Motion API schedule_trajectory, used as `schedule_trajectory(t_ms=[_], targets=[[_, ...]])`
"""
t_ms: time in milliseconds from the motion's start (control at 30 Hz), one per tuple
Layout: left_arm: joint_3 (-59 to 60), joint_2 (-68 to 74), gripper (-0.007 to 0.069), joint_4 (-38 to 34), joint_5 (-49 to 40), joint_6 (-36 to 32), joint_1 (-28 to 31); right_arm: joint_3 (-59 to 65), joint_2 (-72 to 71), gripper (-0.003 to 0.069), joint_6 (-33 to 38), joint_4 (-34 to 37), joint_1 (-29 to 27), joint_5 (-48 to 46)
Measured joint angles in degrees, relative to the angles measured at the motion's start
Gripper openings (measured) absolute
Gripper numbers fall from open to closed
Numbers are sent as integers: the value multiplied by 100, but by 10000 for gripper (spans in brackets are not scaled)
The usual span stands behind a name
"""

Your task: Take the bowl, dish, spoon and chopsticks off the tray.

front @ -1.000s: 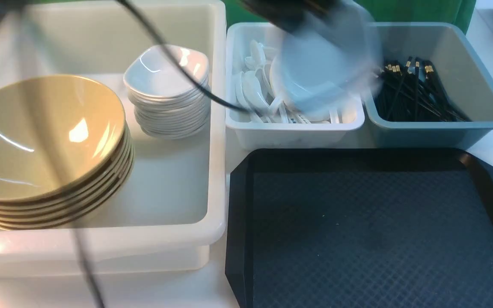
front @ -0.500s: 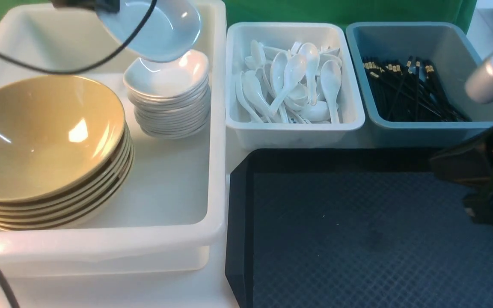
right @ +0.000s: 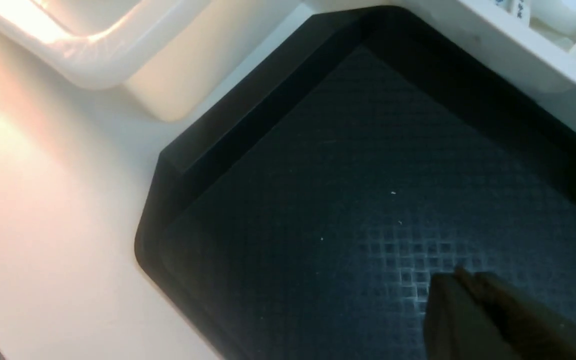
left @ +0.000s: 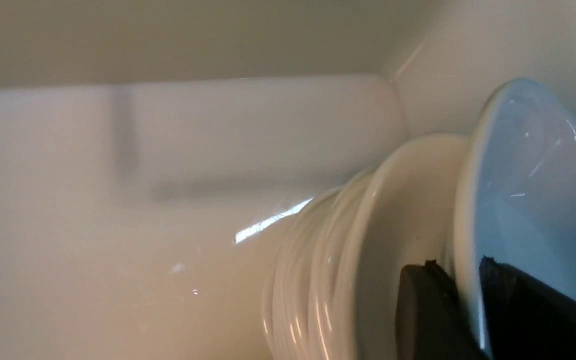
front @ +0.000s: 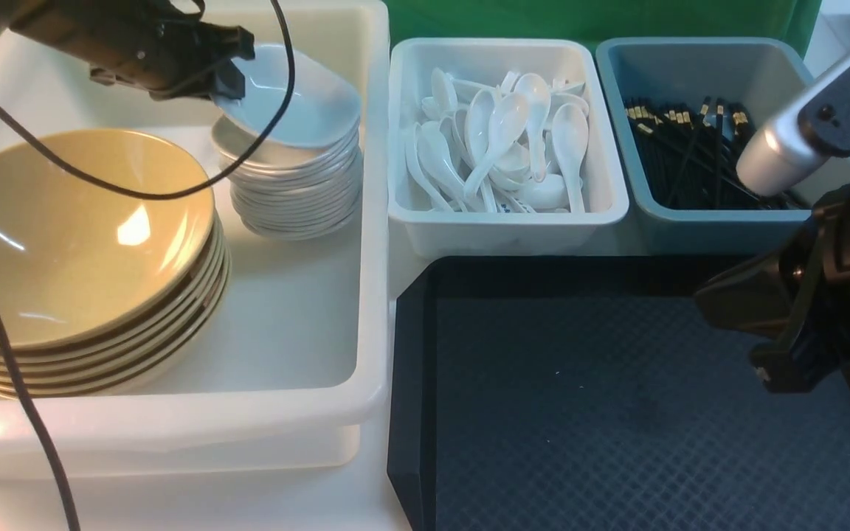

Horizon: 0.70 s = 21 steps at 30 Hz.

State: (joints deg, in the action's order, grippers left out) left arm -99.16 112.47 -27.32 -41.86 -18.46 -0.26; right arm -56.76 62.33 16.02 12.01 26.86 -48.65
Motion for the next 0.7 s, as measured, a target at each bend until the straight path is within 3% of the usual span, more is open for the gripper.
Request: schedule_trajectory(t_ms=[267, 333, 500, 600, 700], targets=[[0, -184, 485, 427, -84, -496, 0, 0, 66, 62, 92, 1, 0, 0], [0, -367, 517, 653, -156, -515, 0, 0, 66, 62, 156, 1, 0, 0], [-115, -1100, 489, 1191, -472, -464, 0, -11, 66, 62, 240, -76, 0, -5], [-247, -1682, 407, 1482, -833, -275, 0, -97, 70, 65, 295, -133, 0, -5], [-279, -2571, 248, 1785, -1430, -100, 0, -314, 70, 68, 317, -157, 0, 22]])
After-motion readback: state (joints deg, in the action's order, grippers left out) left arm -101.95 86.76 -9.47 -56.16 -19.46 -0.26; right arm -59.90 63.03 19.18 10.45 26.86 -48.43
